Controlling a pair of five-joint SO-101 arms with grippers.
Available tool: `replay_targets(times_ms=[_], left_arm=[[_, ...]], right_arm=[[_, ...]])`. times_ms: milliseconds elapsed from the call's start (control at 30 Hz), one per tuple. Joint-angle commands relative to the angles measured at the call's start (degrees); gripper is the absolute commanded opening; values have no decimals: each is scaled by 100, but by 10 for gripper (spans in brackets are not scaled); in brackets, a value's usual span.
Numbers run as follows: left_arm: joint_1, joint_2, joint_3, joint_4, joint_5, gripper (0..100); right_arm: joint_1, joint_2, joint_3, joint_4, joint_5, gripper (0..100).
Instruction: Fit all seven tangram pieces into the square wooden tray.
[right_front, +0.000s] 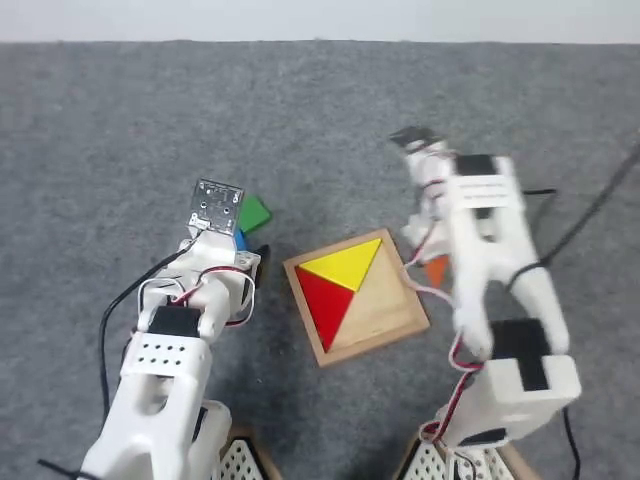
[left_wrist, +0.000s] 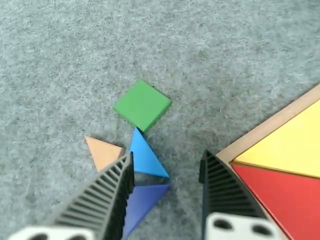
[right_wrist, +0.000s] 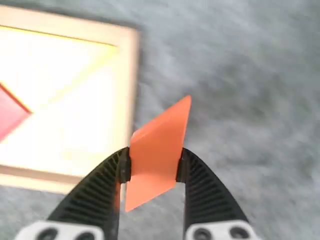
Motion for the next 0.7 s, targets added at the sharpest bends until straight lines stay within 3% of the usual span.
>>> replay_targets(times_ms=[0,167,400,667], left_arm=[[-35,-123,-110,-62,-62,203],[-35,-123,-101,-62,-62,203],[-26,-123,-101,-62,-62,203],[-9,-123,-101,-62,-62,203]], right_arm=[[-593,-136,62,-321,-387,13],[-1024,462,62,-567,-624,15],[-1051,954,53,-708,-765,18],[-1402,945,53,-673,-747,148]])
